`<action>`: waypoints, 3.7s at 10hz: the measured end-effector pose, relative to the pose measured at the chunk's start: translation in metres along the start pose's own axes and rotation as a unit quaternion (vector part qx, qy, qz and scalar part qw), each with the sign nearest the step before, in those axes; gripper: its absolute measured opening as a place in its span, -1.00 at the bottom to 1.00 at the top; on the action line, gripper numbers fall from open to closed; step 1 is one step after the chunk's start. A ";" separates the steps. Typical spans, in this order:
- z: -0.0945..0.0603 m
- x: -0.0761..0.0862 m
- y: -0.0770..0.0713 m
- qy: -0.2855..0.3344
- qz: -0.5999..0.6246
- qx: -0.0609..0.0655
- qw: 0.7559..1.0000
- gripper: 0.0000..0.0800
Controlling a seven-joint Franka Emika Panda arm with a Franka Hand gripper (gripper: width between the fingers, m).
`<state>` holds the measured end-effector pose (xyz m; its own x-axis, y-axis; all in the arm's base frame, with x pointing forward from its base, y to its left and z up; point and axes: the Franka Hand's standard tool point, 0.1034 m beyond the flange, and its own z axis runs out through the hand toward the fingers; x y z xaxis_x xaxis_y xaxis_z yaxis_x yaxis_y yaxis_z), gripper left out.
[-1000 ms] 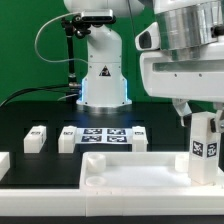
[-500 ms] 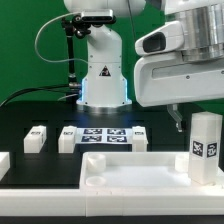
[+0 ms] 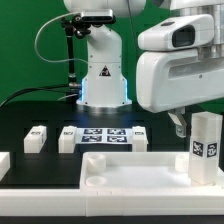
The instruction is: Assemble desk
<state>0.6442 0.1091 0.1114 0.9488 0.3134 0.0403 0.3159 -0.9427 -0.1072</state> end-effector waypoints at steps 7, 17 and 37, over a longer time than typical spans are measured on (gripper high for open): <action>0.001 0.000 0.001 0.001 0.234 0.000 0.972 -0.27; 0.002 0.000 0.001 -0.012 0.749 0.029 0.661 -0.27; 0.007 -0.008 -0.006 -0.008 0.495 0.024 0.868 -0.23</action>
Offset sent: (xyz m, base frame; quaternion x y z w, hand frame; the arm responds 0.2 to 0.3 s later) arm 0.0000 0.0000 0.0000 0.0000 0.0000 0.1938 0.9810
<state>0.6346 0.1132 0.1046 0.7552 -0.6463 -0.1089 -0.6554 -0.7454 -0.1218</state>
